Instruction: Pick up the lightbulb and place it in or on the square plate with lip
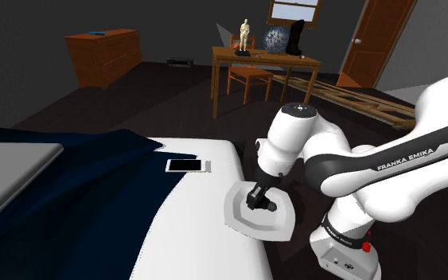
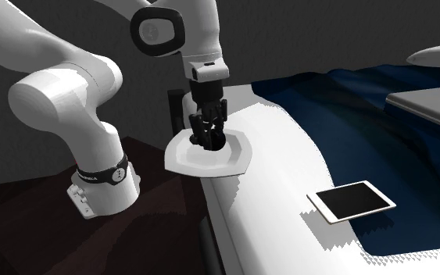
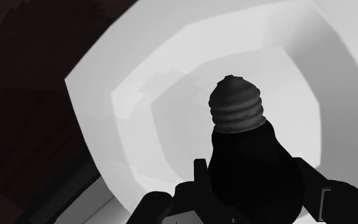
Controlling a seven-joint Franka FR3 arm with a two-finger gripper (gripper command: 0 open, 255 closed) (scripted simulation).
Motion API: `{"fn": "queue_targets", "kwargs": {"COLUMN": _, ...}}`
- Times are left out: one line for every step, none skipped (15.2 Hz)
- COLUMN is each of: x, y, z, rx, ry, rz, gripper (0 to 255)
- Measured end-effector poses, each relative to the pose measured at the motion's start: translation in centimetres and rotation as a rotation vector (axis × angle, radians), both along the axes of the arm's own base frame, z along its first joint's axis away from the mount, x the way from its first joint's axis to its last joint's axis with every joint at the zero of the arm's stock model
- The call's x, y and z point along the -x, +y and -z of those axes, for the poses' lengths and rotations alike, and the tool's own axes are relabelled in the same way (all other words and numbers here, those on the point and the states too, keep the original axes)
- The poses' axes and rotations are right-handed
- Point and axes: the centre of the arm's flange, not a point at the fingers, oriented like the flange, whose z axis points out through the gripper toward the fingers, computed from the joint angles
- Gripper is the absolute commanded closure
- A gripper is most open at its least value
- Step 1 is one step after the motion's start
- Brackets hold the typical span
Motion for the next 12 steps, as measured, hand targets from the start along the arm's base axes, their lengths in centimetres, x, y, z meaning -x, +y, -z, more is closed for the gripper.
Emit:
{"fn": "queue_targets", "kwargs": {"x": 0.0, "y": 0.0, "z": 0.0, "rx": 0.000, "ry": 0.000, "rz": 0.000, "gripper": 0}}
{"fn": "queue_targets", "kwargs": {"x": 0.0, "y": 0.0, "z": 0.0, "rx": 0.000, "ry": 0.000, "rz": 0.000, "gripper": 0}}
{"fn": "queue_targets", "kwargs": {"x": 0.0, "y": 0.0, "z": 0.0, "rx": 0.000, "ry": 0.000, "rz": 0.000, "gripper": 0}}
{"fn": "queue_targets", "kwargs": {"x": 0.0, "y": 0.0, "z": 0.0, "rx": 0.000, "ry": 0.000, "rz": 0.000, "gripper": 0}}
{"fn": "queue_targets", "kwargs": {"x": 0.0, "y": 0.0, "z": 0.0, "rx": 0.000, "ry": 0.000, "rz": 0.000, "gripper": 0}}
{"fn": "queue_targets", "kwargs": {"x": 0.0, "y": 0.0, "z": 0.0, "rx": 0.000, "ry": 0.000, "rz": 0.000, "gripper": 0}}
{"fn": "queue_targets", "kwargs": {"x": 0.0, "y": 0.0, "z": 0.0, "rx": 0.000, "ry": 0.000, "rz": 0.000, "gripper": 0}}
{"fn": "queue_targets", "kwargs": {"x": 0.1, "y": -0.1, "z": -0.7, "rx": -0.001, "ry": -0.002, "rz": 0.000, "gripper": 0}}
{"fn": "queue_targets", "kwargs": {"x": 0.2, "y": 0.2, "z": -1.5, "rx": -0.001, "ry": -0.002, "rz": 0.000, "gripper": 0}}
{"fn": "queue_targets", "kwargs": {"x": 0.3, "y": 0.4, "z": -2.9, "rx": -0.002, "ry": -0.003, "rz": -0.001, "gripper": 0}}
{"fn": "queue_targets", "kwargs": {"x": 0.4, "y": 0.3, "z": -3.9, "rx": -0.002, "ry": -0.002, "rz": 0.000, "gripper": 0}}
{"fn": "queue_targets", "kwargs": {"x": 0.5, "y": 0.2, "z": -4.4, "rx": -0.001, "ry": -0.002, "rz": 0.000, "gripper": 0}}
